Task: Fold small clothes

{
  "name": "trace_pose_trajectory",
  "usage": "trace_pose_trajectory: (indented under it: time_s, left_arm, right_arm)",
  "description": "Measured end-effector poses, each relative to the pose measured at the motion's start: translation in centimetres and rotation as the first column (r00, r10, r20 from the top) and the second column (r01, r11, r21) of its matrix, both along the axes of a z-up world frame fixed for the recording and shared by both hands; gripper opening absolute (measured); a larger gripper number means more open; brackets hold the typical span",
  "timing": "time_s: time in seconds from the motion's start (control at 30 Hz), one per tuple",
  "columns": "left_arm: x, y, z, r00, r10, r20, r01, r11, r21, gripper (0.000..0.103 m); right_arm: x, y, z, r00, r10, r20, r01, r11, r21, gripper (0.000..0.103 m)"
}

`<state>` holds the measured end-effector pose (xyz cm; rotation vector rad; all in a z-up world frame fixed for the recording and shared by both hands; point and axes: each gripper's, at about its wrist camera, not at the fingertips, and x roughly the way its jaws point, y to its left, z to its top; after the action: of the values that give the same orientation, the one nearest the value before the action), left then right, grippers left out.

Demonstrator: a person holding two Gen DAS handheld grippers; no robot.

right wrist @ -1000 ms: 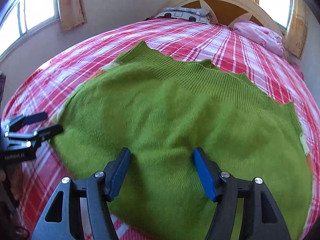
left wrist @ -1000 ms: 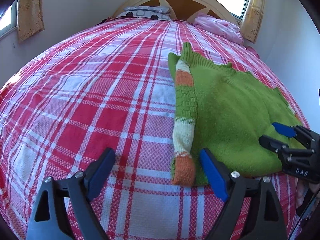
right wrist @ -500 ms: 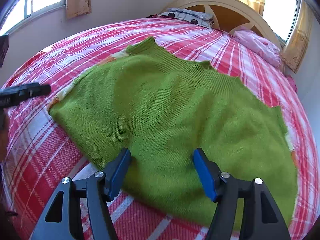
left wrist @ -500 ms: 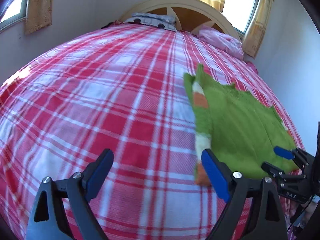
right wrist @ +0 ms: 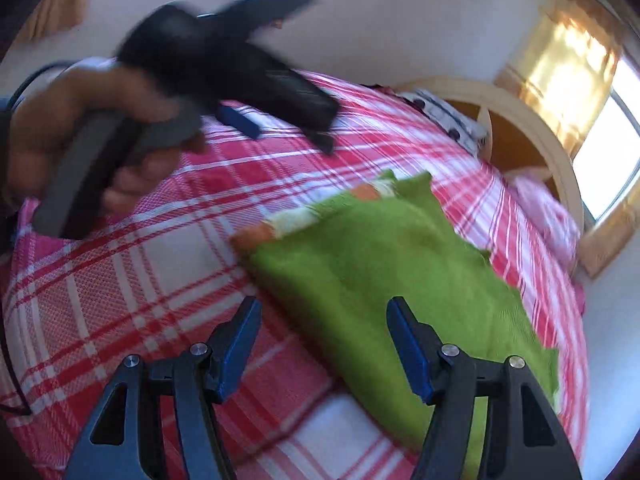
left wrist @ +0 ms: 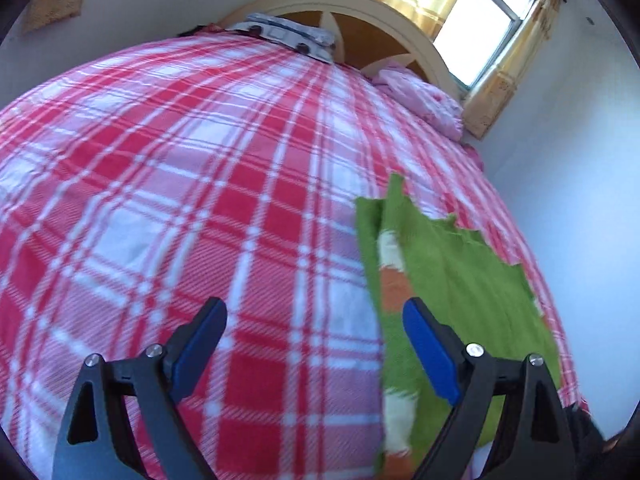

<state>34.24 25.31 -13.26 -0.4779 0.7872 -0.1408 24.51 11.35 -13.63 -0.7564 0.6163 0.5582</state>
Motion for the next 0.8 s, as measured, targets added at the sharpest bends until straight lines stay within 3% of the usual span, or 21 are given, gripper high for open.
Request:
trace_pose_trajectory:
  time_s: [0.07,0.2,0.3,0.47,0.63,0.7,0.8]
  left_arm:
    - [1.5,-0.8,-0.5,0.998,-0.065,-0.011,0.064,0.996,-0.054,0.092]
    - [4.0,-1.5,-1.4,0.994,-0.107,-0.033,0.103,0.988,-0.117,0.092]
    - [5.2,-1.8,-1.4,0.993,-0.121,-0.013,0.119,0.985,-0.123,0.089]
    - [7.1,-2.8,-1.3,0.984,-0.178,0.006,0.178,0.975,-0.136,0.085]
    - [9.6,-4.0,-1.7,0.974,-0.228,-0.004,0.226,0.969,-0.102,0.063]
    - [10.2,-3.9,-1.8,0.973,-0.230,-0.002,0.228,0.966,-0.120,0.058]
    - [10.8,-3.3,-2.5,0.969,-0.246,-0.010,0.241,0.954,-0.179,0.026]
  right_arm:
    - [-0.4,0.9,-0.5,1.000,0.011,0.021,-0.010,1.000,-0.029,0.066]
    - [-0.5,2.1,-1.5,0.998,0.017,0.055,-0.013,0.997,-0.071,0.062]
    - [-0.4,2.3,-1.5,0.998,0.006,0.065,-0.002,0.998,-0.070,0.061]
    - [-0.1,2.9,-1.7,0.998,0.006,0.063,-0.001,0.997,-0.077,0.048]
    - [0.1,3.5,-2.0,0.998,0.006,0.068,0.000,0.996,-0.092,0.044]
    - [0.1,3.6,-2.1,0.997,0.007,0.072,0.000,0.995,-0.096,0.043]
    - [-0.1,3.7,-2.2,0.998,0.017,0.061,-0.011,0.996,-0.094,0.037]
